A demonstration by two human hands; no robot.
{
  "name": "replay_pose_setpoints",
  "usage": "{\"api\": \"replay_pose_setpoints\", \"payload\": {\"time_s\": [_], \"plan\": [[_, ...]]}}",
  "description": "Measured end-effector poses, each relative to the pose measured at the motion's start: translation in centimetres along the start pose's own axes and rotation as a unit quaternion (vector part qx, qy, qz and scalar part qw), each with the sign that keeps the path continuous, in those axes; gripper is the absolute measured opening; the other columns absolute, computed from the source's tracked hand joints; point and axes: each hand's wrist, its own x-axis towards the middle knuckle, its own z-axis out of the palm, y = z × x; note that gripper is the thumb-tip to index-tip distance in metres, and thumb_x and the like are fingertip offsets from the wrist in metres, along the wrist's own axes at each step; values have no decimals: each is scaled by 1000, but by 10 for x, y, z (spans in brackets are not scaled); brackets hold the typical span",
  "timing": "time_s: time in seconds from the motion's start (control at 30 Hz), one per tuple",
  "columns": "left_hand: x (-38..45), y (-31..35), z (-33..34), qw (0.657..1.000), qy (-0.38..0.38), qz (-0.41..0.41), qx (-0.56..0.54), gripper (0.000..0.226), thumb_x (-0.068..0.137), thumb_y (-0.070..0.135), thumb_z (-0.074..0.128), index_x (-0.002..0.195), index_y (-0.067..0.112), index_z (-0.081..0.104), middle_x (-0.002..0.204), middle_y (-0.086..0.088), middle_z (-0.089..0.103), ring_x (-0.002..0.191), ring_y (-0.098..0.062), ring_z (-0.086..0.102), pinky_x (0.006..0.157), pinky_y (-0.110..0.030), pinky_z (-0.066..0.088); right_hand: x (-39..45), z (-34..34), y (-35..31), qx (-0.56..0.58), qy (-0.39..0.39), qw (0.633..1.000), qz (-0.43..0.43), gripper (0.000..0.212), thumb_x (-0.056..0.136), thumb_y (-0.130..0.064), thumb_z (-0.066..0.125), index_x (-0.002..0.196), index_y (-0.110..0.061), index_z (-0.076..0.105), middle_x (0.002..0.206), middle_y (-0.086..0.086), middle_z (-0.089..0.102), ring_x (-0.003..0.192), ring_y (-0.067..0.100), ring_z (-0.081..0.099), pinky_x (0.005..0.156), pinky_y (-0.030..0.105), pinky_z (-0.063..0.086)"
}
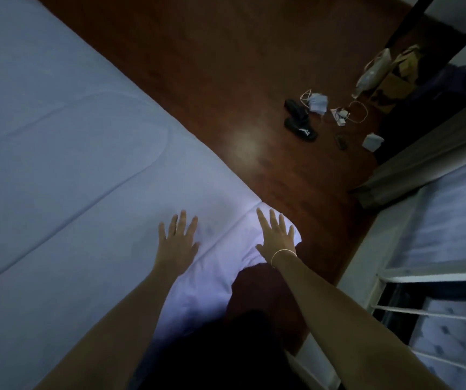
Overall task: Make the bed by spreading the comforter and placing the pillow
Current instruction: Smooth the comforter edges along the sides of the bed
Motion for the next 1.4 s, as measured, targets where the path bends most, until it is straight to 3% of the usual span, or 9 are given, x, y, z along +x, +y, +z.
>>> {"api": "replay_pose_setpoints", "payload": {"time_s": [0.27, 0.47, 0.6, 0.77, 0.9, 1.0, 1.17, 1.3, 1.4], "plan": [[49, 40, 14, 991, -39, -115, -61, 80, 72, 33, 75, 139, 14, 35, 143, -23, 42, 126, -43, 47, 95, -61, 40, 101, 14, 63, 8, -102, 994, 32, 99, 85, -8, 58, 146, -36, -14, 160, 6, -1, 147, 29, 1, 115, 56, 13], [75, 66, 35, 970, -27, -230, -77, 66, 85, 44, 36, 142, 10, 35, 146, -24, 36, 130, -45, 39, 99, -60, 37, 184, 47, 83, -10, -145, 989, -10, 100, 83, -7, 62, 148, -33, -10, 157, 6, 15, 145, 28, 14, 116, 57, 10], [86, 86, 49, 958, 3, -283, -48, 68, 90, 45, 32, 147, 9, 23, 152, -25, 24, 137, -45, 27, 106, -61, 27, 216, 65, 83, -23, -131, 988, -73, 76, 86, -3, 45, 149, -30, 11, 104, 9, 66, 109, 26, 58, 118, 49, 1], [87, 108, 68, 957, 2, -286, -39, 74, 92, 55, 30, 150, 11, 14, 156, -22, 12, 142, -41, 15, 113, -56, 14, 241, 68, 132, -167, -92, 963, -190, 52, 87, 0, 38, 131, -26, 46, 82, 7, 71, 90, 26, 67, 121, 40, -1], [93, 116, 78, 970, 0, -243, -14, 76, 92, 58, 32, 150, 13, 13, 156, -21, 11, 144, -39, 10, 114, -56, 11, 271, 76, 132, -104, -208, 958, -169, 41, 86, -8, 50, 124, -22, 56, 112, 9, 67, 116, 28, 55, 119, 43, 7], [91, 117, 70, 965, 15, -258, -52, 70, 95, 56, 25, 150, 14, 15, 156, -20, 14, 144, -37, 13, 114, -57, 15, 273, 61, 106, -11, -274, 957, -95, 57, 86, -15, 52, 141, -21, 37, 143, 9, 45, 135, 30, 37, 116, 48, 10], [97, 91, 61, 914, 85, -385, -97, 64, 96, 51, 22, 149, 15, 15, 155, -23, 15, 143, -38, 14, 113, -56, 11, 248, 24, 48, 261, -34, 950, -167, 57, 96, -28, 41, 149, -22, 20, 159, 7, 11, 147, 23, 10, 117, 43, 2], [101, 75, 75, 883, 69, -452, -102, 70, 94, 55, 26, 149, 13, 15, 155, -23, 14, 143, -39, 16, 113, -59, 13, 227, 51, 23, 208, -78, 943, -248, 62, 93, -59, 18, 149, -35, 6, 160, -4, 0, 147, 16, -2, 116, 53, 5], [100, 81, 78, 883, 74, -450, -112, 71, 94, 57, 23, 149, 13, 16, 155, -22, 15, 143, -39, 17, 113, -58, 12, 233, 67, 31, 240, -79, 955, -153, 66, 91, -63, 19, 150, -33, 7, 160, -3, 2, 147, 22, -1, 114, 60, 12]]}}
